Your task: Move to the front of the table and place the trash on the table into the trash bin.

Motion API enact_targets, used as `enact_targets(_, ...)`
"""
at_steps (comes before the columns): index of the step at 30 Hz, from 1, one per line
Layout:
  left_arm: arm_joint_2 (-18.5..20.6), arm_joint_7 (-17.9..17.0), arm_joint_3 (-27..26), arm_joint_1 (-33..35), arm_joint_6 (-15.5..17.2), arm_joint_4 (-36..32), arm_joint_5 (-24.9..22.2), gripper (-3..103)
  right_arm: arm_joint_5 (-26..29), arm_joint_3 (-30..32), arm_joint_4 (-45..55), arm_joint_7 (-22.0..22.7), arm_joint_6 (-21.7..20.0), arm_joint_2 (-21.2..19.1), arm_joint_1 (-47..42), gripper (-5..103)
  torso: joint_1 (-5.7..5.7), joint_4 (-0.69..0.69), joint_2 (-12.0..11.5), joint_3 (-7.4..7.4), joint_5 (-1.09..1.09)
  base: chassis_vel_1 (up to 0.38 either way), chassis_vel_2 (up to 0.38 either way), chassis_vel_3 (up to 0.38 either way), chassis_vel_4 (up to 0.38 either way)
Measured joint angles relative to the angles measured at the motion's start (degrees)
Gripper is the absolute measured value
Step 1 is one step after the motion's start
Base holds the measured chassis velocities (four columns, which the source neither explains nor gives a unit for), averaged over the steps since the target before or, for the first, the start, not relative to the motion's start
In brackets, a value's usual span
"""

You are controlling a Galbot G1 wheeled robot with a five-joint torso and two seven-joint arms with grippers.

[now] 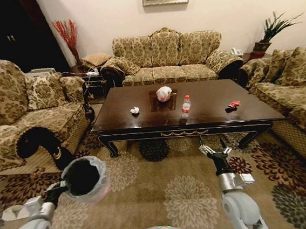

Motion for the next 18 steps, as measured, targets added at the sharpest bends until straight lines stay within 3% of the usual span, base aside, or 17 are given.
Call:
enact_targets(2, -0.1, -0.8, -1.7, 0.0, 1.3, -5.7, -2.2, 3, 0.0, -0.1, 1.0, -0.5, -0.2, -0.5, -0.1, 100, 0.0, 0.0, 0.0, 0.0, 0.0, 0.0, 0.0, 0.0, 0.0)
enact_targets(9, 3.2, -2.2, -2.7, -1.7, 3.9, -15.6, -6.5, 3, 0.5, -0.2, 1.6, -2.1, -0.6, -1.8, -0.1, 100, 0.0, 0.0, 0.0, 0.0, 0.01, 0.0, 0.0, 0.0, 0.0)
enact_targets(12, 7.9, -2.7, -0.6, -4.8, 3.3, -16.7, -8.4, 3, 1.0, -0.1, 1.3, -4.9, -0.2, -3.6, -0.4, 100, 0.0, -0.01, 0.0, 0.0, 0.01, 0.0, 0.0, 0.0, 0.0)
enact_targets(18, 12.2, -2.7, 3.6, -9.9, 2.4, -13.4, -8.8, 3, 1.0, 0.1, 2.0, -5.3, -0.2, -4.7, -0.7, 100, 0.0, -0.02, 0.0, 0.01, -0.02, -0.015, 0.017, 0.018, -0.015)
